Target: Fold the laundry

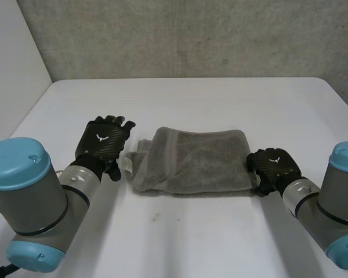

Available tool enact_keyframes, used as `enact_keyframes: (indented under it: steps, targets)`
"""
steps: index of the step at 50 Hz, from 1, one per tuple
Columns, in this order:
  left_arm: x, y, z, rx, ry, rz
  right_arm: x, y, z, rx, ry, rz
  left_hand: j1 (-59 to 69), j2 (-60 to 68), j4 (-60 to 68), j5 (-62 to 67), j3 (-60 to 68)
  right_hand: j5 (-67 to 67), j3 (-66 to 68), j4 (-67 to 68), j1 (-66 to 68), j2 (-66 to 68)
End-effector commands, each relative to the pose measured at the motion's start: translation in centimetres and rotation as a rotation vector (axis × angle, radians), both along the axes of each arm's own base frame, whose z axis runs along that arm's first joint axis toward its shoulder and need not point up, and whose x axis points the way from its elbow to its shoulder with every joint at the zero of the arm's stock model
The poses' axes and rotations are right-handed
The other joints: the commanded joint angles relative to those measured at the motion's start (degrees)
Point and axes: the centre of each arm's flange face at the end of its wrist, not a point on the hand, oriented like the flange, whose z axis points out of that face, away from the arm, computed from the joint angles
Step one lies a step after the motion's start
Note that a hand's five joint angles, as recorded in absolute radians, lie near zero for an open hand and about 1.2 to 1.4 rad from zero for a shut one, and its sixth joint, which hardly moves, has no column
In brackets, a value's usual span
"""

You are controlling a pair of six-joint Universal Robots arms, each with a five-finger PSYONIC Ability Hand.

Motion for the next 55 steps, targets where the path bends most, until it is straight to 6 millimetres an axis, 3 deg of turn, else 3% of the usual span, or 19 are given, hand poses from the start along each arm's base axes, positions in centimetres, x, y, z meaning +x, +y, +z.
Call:
enact_keyframes:
  steps: [1, 21, 24, 25, 26, 27, 32, 34, 35, 36, 37, 39, 40, 41, 42, 45, 47, 50, 55]
  targets:
    - [0.1, 0.2, 0.2, -0.002, 0.001, 0.001, 0.0, 0.2, 0.0, 0.019, -0.017, -0.008, 0.32, 0.60, 0.60, 0.06, 0.65, 1.91, 2.02, 1.98, 6.05, 1.20]
    - [0.1, 0.2, 0.3, -0.007, 0.003, 0.001, 1.8, 0.4, -0.1, 0.057, -0.125, -0.002, 0.32, 0.59, 0.59, 0.06, 0.64, 6.45, 6.56, 6.52, 10.59, 5.75]
    - [0.1, 0.2, 0.3, -0.007, 0.003, 0.001, 2.0, 0.2, -0.3, 0.061, -0.129, 0.000, 0.49, 0.76, 0.76, 0.22, 0.81, 18.56, 18.67, 18.63, 22.70, 17.86]
    - [0.2, 0.2, 0.3, -0.007, 0.003, 0.001, 2.1, 0.1, -0.5, 0.063, -0.129, 0.001, 0.49, 0.76, 0.76, 0.22, 0.81, 33.38, 33.49, 33.45, 37.53, 32.68]
    - [0.2, 0.2, 0.3, -0.007, 0.003, 0.001, 2.1, 0.1, -0.5, 0.063, -0.129, 0.001, 0.49, 0.76, 0.76, 0.22, 0.81, 33.53, 33.64, 33.60, 37.67, 32.83]
    - [0.2, 0.2, 0.4, -0.008, 0.004, 0.001, 2.2, -0.1, -0.5, 0.058, -0.130, 0.000, 0.32, 0.60, 0.60, 0.06, 0.65, 43.46, 43.57, 43.53, 47.61, 42.76]
    - [0.3, 0.2, 0.9, -0.020, 0.010, 0.004, 2.7, -1.3, 1.1, -0.021, -0.118, -0.011, 0.15, 0.43, 0.43, -0.11, 0.48, 43.56, 43.68, 43.63, 47.71, 42.86]
    - [0.5, 0.3, 1.2, -0.028, 0.015, 0.009, 5.1, -1.0, 3.0, -0.107, -0.097, 0.055, -0.18, 0.09, 0.09, -0.45, 0.14, 43.56, 43.68, 43.63, 47.71, 42.86]
    - [0.5, 0.3, 1.3, -0.028, 0.015, 0.009, 5.1, -1.0, 3.1, -0.108, -0.097, 0.056, -0.19, 0.09, 0.09, -0.45, 0.14, 43.56, 43.68, 43.63, 47.71, 42.86]
    - [0.6, 0.3, 1.7, -0.039, 0.020, 0.010, 6.7, -0.1, 4.0, -0.156, -0.075, 0.112, -0.19, 0.09, 0.09, -0.45, 0.14, 43.56, 43.68, 43.63, 47.71, 42.86]
    - [0.6, 0.3, 1.7, -0.039, 0.020, 0.010, 6.7, -0.1, 4.0, -0.157, -0.075, 0.112, -0.19, 0.09, 0.09, -0.45, 0.14, 43.56, 43.68, 43.63, 47.71, 42.86]
    - [1.2, 0.1, 2.3, -0.053, 0.027, 0.030, 9.9, 2.1, 5.3, -0.241, 0.005, 0.243, -0.35, -0.08, -0.08, -0.62, -0.03, 43.56, 43.68, 43.63, 47.71, 42.86]
    - [1.2, 0.1, 2.3, -0.053, 0.027, 0.030, 9.9, 2.1, 5.4, -0.241, 0.006, 0.244, -0.35, -0.08, -0.08, -0.62, -0.03, 43.56, 43.68, 43.63, 47.71, 42.86]
    - [1.7, -0.1, 2.6, -0.060, 0.029, 0.050, 11.4, 3.3, 5.6, -0.279, 0.055, 0.308, -0.52, -0.25, -0.25, -0.78, -0.19, 43.56, 43.68, 43.63, 47.71, 42.86]
    - [2.3, -0.4, 2.9, -0.068, 0.032, 0.070, 12.9, 4.5, 5.6, -0.317, 0.103, 0.372, -0.52, -0.25, -0.25, -0.78, -0.20, 43.56, 43.68, 43.63, 47.71, 42.86]
    - [2.9, -0.7, 3.3, -0.076, 0.036, 0.087, 14.4, 5.6, 5.2, -0.348, 0.144, 0.433, -0.52, -0.25, -0.25, -0.78, -0.20, 43.56, 43.68, 43.63, 47.71, 42.86]
    - [3.7, -0.9, 3.6, -0.082, 0.037, 0.113, 17.0, 8.1, 4.3, -0.405, 0.204, 0.546, -0.52, -0.25, -0.25, -0.78, -0.20, 43.56, 43.68, 43.63, 47.71, 42.86]
    - [4.3, -1.1, 3.6, -0.084, 0.037, 0.135, 18.6, 9.3, 3.1, -0.422, 0.232, 0.608, -0.69, -0.41, -0.41, -0.95, -0.36, 43.56, 43.68, 43.63, 47.71, 42.86]
    - [4.9, -1.2, 3.3, -0.073, 0.032, 0.152, 19.8, 9.2, 1.5, -0.414, 0.236, 0.624, -0.86, -0.58, -0.58, -1.12, -0.53, 43.56, 43.68, 43.63, 47.71, 42.86]
